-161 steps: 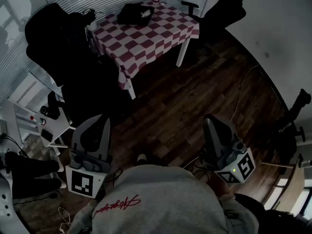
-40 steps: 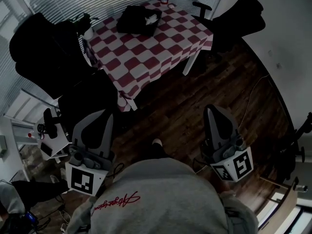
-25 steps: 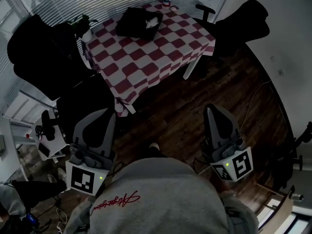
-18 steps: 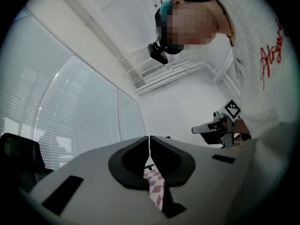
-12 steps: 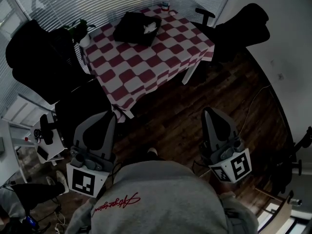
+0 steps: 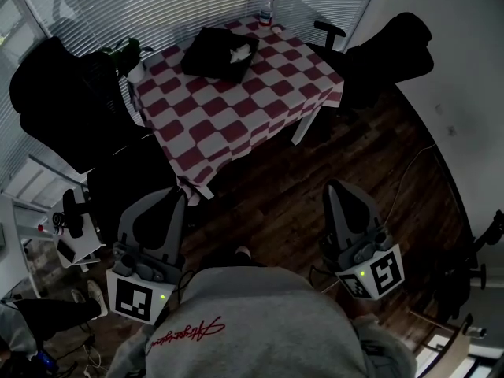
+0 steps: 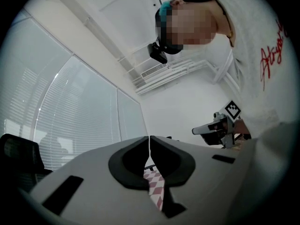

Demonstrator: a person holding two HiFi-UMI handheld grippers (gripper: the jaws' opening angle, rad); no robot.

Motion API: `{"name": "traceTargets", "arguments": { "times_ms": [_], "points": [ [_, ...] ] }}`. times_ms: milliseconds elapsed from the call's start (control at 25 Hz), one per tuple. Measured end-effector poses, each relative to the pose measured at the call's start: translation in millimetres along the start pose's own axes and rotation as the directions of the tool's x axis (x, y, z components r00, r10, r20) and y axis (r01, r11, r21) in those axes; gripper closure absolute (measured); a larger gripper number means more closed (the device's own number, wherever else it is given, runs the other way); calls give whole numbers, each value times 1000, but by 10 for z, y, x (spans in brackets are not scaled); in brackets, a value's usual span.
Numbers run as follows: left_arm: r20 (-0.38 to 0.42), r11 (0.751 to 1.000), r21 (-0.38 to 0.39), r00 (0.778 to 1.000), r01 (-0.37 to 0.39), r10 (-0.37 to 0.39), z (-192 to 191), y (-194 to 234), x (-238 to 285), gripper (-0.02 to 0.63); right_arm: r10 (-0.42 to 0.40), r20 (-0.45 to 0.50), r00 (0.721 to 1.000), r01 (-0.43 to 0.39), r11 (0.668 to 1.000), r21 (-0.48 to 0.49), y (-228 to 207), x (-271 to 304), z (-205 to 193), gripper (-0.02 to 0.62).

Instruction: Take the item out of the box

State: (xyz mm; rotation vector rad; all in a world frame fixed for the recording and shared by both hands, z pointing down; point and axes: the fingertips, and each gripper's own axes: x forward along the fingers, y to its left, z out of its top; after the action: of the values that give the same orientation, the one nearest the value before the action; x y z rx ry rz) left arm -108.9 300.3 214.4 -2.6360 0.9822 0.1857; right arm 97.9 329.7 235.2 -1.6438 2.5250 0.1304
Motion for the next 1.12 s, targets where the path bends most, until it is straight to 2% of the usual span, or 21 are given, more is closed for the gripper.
{"name": "traceTargets", "arguments": {
  "times_ms": [1120],
  "points": [
    [-24, 999, 21, 999, -26, 27, 12, -9, -70, 586, 26, 27, 999, -27, 999, 32, -1, 3, -26, 584]
  ]
}}
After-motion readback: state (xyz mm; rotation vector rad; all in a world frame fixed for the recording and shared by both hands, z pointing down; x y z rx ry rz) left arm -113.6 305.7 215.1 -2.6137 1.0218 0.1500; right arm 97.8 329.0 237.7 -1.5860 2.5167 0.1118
